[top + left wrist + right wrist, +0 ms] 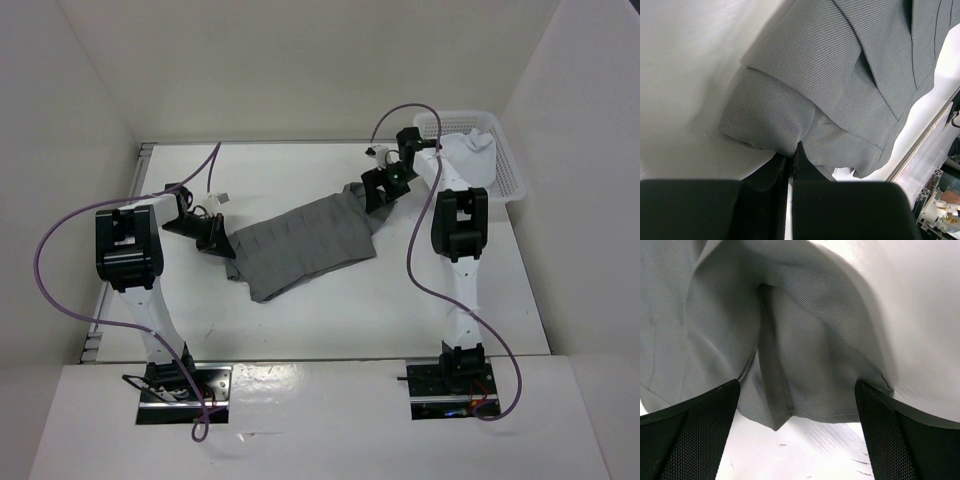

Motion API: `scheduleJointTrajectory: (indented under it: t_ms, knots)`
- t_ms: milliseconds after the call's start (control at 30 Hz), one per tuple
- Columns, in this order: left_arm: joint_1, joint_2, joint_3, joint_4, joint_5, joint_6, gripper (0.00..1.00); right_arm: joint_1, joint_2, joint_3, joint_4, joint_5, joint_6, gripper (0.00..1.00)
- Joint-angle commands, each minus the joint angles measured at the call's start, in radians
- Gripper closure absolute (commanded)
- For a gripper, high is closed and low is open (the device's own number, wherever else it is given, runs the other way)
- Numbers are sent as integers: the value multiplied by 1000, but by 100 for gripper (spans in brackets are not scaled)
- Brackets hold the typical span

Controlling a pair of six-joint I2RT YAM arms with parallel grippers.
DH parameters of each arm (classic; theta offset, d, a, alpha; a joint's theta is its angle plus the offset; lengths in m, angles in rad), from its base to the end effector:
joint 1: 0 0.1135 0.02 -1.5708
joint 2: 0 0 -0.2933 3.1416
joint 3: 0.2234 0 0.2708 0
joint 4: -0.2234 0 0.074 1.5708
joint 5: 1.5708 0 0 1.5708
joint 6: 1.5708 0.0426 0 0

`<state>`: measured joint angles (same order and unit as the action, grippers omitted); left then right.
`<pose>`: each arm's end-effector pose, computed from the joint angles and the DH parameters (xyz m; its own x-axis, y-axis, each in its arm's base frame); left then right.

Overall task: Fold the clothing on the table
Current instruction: Fold the skirt

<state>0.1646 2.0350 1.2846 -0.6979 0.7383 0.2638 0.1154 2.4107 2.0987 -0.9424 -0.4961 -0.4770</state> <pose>0.3976 0.0370 0.1348 -0.9557 0.0368 -0.2921 0.2166 0.7598 -0.6130 0.5369 0.0826 0.1794 -0.7246 -0.4905 -0.4841 -0.6541 0.7107 0.2590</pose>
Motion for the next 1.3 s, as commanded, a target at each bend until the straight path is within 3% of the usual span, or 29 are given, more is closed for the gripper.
scheduleJointTrajectory:
  t_ms: [0, 300, 700, 800, 833, 900, 933, 1067, 1267]
  knots:
    - [-5, 4, -34, -6, -109, 75, 100, 10, 13, 18, -62, -59, -32, 1]
    - [-5, -6, -34, -15, -100, 75, 100, 41, 13, -71, -119, -205, -66, 1]
    - [-5, -6, -44, -15, -91, 84, 100, 92, 4, -106, -90, -197, -48, 1]
    - [-5, -6, -44, -15, -91, 84, 100, 92, 13, -115, -90, -197, -35, 25]
    - [-5, -6, -44, -15, -91, 84, 100, 92, 13, -115, -79, -185, -25, 54]
    - [-5, -6, -44, -15, -91, 84, 100, 92, 24, -115, -79, -171, -14, 78]
    - [-5, -6, -44, -15, -91, 84, 100, 92, 24, -115, -79, -159, 0, 86]
    - [-5, -6, -44, -15, -82, 84, 100, 92, 13, -115, -70, -125, 9, 100]
    - [-5, -6, -44, -25, -82, 84, 100, 92, -9, -77, -50, -32, 50, 100]
